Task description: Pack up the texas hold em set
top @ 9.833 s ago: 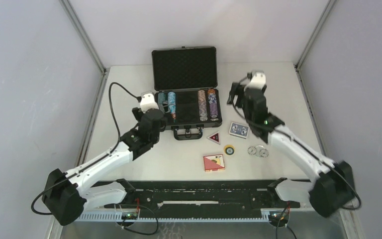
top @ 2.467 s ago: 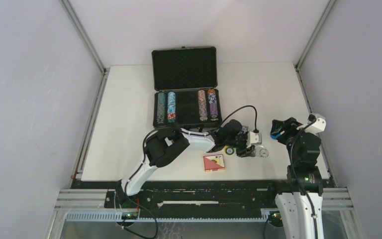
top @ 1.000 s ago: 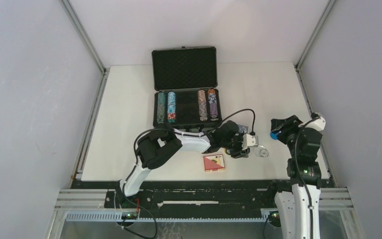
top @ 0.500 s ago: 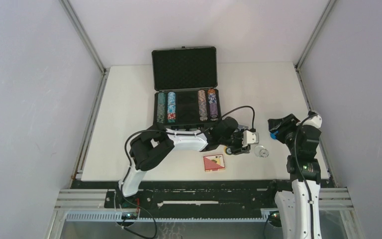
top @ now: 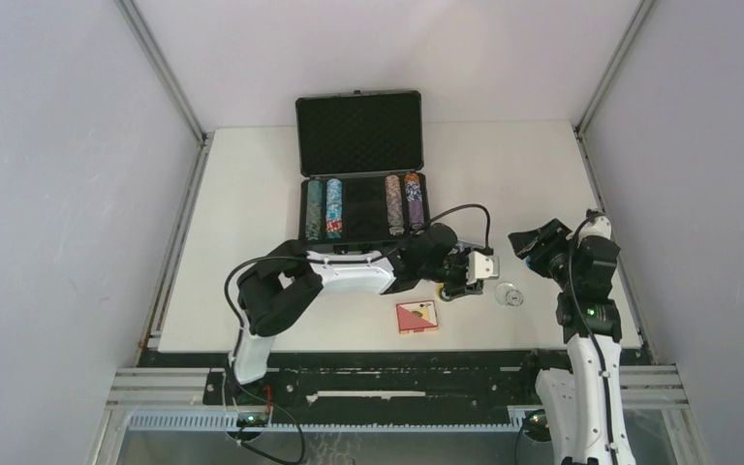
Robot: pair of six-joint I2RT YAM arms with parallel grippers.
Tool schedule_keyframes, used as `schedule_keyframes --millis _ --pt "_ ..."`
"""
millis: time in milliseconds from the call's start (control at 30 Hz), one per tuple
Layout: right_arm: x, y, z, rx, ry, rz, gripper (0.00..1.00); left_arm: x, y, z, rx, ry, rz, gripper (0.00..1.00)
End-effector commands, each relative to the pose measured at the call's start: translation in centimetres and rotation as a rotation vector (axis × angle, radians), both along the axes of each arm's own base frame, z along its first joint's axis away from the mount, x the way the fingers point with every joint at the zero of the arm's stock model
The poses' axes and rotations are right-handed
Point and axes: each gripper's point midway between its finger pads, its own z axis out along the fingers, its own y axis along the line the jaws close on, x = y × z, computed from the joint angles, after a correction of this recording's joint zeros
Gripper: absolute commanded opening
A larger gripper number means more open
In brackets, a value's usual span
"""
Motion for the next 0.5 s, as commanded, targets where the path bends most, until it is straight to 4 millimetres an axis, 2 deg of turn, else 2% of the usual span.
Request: schedule_keyframes --millis 0,333,467 --pt "0.6 0.9 0.9 -0.013 -0.055 0.085 0.65 1.5 0.7 3.8 -0.057 -0.072 0.016 0.0" --pt "0.5 2.4 -0.1 -0.04 -0.049 0.206 0.68 4.0 2.0 4.4 -0.051 -0.133 0.057 0.0" --pt "0.3 3.8 -0.5 -0.044 -0.042 0.289 0.65 5.0 2.6 4.9 -0.058 -0.144 0.066 0.0"
